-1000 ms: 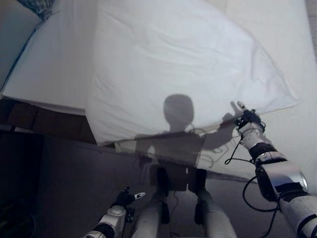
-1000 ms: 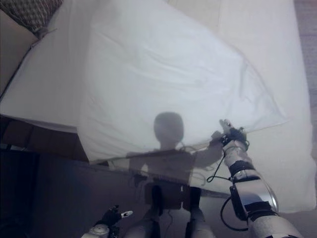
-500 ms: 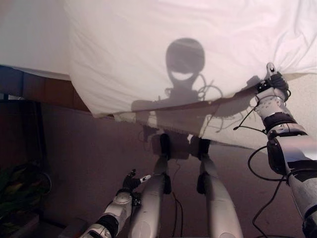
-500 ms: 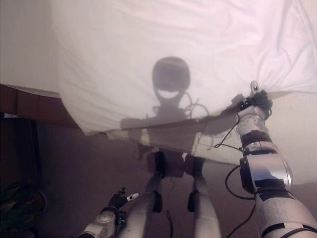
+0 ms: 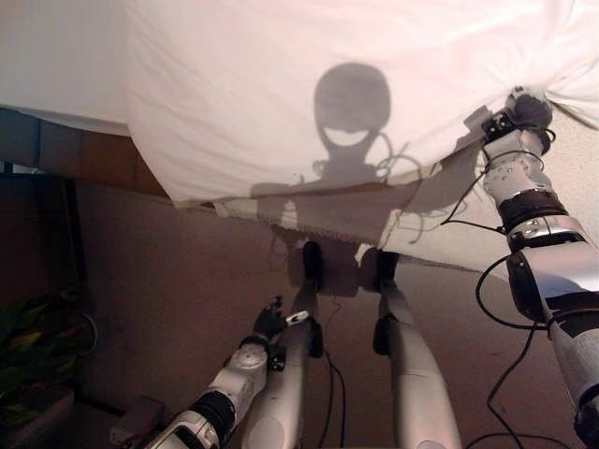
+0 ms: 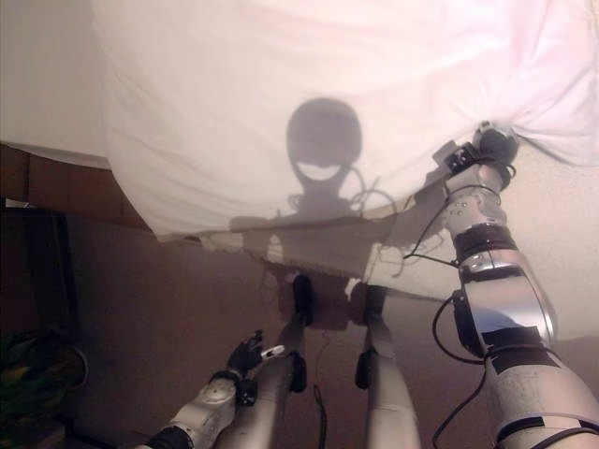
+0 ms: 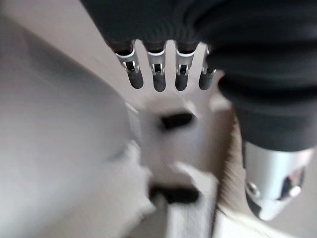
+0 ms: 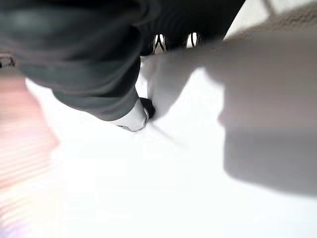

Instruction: Make the bed

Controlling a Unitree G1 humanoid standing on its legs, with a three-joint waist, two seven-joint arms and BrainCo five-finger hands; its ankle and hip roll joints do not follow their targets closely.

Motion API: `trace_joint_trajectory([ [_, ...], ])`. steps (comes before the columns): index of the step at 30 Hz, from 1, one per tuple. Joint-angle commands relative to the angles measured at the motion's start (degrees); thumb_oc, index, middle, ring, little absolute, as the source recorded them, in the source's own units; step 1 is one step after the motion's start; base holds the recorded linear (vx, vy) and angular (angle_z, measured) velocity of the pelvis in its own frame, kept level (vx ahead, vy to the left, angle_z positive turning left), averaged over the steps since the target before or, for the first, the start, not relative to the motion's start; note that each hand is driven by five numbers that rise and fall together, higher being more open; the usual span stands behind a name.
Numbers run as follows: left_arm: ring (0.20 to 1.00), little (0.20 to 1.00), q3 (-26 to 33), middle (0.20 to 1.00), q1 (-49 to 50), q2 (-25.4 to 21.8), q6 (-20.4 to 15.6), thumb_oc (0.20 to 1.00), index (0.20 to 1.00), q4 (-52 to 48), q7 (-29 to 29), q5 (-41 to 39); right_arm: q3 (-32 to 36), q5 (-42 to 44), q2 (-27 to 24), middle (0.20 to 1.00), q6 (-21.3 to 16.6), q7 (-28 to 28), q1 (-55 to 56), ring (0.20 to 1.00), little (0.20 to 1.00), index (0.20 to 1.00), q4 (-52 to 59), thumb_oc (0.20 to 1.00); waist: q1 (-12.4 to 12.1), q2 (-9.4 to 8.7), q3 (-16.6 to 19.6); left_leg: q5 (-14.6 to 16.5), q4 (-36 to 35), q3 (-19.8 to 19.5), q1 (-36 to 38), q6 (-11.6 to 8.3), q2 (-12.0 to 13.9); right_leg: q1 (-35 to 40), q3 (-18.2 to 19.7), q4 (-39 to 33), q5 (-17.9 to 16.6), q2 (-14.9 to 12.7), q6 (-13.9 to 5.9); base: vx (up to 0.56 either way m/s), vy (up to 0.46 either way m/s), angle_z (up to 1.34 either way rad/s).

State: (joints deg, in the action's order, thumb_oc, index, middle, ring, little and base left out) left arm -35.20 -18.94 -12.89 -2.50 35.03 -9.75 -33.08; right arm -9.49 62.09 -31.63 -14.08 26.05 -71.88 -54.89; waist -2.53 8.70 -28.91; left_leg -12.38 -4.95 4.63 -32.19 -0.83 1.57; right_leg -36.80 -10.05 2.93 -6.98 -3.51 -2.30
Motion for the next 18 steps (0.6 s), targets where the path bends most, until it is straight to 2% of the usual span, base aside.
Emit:
trace_joint_trajectory([
  [1,1.0,1.0,-3.37,1.0,-1.18,-1.58,-0.08,1.0,1.0,-4.74,2.27,-5.6,-2.49,1.05,0.5,0.2,-4.85,-2.12,-2.72,0.2,0.2,0.2,7.2,0.2,0.79,-3.98,-0.88,5.95,4.64,1.56,2.54,-2.67,-3.02,3.74,2.12,2.05,0.51,-2.18,-5.28,-0.03,0.047,0.03],
  [2,1.0,1.0,-5.38,1.0,-4.36,-1.12,0.42,1.0,1.0,-8.25,2.63,-10.48,-2.84,1.4,1.75,0.2,-4.91,-2.33,-1.57,0.2,0.2,0.2,9.52,0.2,1.88,-4.64,-0.77,6.56,5.57,1.84,3.45,-2.6,-3.14,4.72,2.68,2.31,0.59,-2.31,-5.31,0.0,0.0,0.0],
  [6,1.0,1.0,-7.66,1.0,-9.06,0.58,1.31,1.0,1.0,-9.15,2.5,-17.07,-4.23,0.04,2.9,0.2,-3.75,-2.55,0.08,0.2,0.2,0.2,11.57,0.2,3.25,-5.44,-0.86,7.4,6.68,2.6,4.99,-2.46,-3.26,5.89,3.15,3.29,0.94,-2.53,-5.44,-0.03,0.041,-0.01],
  [8,1.0,1.0,-8.31,1.0,-14.08,2.83,2.54,1.0,1.0,-4.59,2.57,-20.16,-5.54,-1.66,3.15,0.2,-2.18,-3.13,1.66,0.2,0.2,0.2,13.13,0.2,4.58,-5.91,-0.54,7.5,6.56,3.08,6.6,-2.44,-3.43,7.34,3.88,3.44,0.93,-2.81,-5.49,-0.03,0.022,-0.07],
  [11,1.0,1.0,-8.32,1.0,-17.46,5.76,2.96,1.0,1.0,-0.46,1.81,-22.63,-6.05,-1.58,4.18,0.2,-1.74,-3.16,2.58,0.2,0.2,0.2,13.5,0.2,5.34,-6.09,-0.38,7.36,6.12,3.47,7.86,-2.54,-3.38,8.44,4.05,2.98,0.79,-2.9,-5.53,-0.03,0.03,-0.07],
  [15,1.0,1.0,-5.37,1.0,-20.06,10.74,3.86,1.0,1.0,4.55,0.68,-31.0,-7.13,-2.46,6.64,0.2,-1.45,-2.9,6.32,0.2,0.2,0.2,17.59,0.2,6.57,-6.99,0.13,7.49,5.46,4.62,9.7,-2.44,-3.43,9.31,4.76,2.46,0.42,-2.65,-5.69,-0.01,0.016,-0.11],
  [16,1.0,1.0,-5.37,1.0,-20.06,10.75,3.86,1.0,1.0,4.56,0.68,-31.0,-7.13,-2.47,6.64,0.2,-1.45,-2.9,6.33,0.2,0.2,0.2,17.6,0.2,6.56,-6.99,0.11,7.49,5.45,4.63,9.72,-2.44,-3.43,9.33,4.77,2.45,0.42,-2.65,-5.69,-0.02,0.001,-0.21],
  [17,1.0,1.0,-2.17,1.0,-21.39,15.58,3.41,1.0,1.0,7.64,-0.63,-39.0,-7.12,-3.01,8.15,0.2,-1.25,-2.22,7.88,0.2,0.2,0.2,19.13,0.2,7.28,-7.73,0.45,7.58,5.19,5.41,10.39,-2.49,-3.41,9.74,5.34,2.16,0.09,-2.55,-5.83,-0.02,-0.004,-0.18],
  [18,1.0,1.0,-2.12,1.0,-21.47,15.64,3.42,1.0,1.0,7.73,-0.6,-39.03,-7.16,-3.05,8.13,0.2,-1.24,-2.16,7.91,0.2,0.2,0.2,19.22,0.2,7.28,-7.7,0.43,7.58,5.16,5.44,10.43,-2.49,-3.41,9.76,5.37,2.14,0.08,-2.54,-5.83,-0.03,-0.009,-0.17],
])
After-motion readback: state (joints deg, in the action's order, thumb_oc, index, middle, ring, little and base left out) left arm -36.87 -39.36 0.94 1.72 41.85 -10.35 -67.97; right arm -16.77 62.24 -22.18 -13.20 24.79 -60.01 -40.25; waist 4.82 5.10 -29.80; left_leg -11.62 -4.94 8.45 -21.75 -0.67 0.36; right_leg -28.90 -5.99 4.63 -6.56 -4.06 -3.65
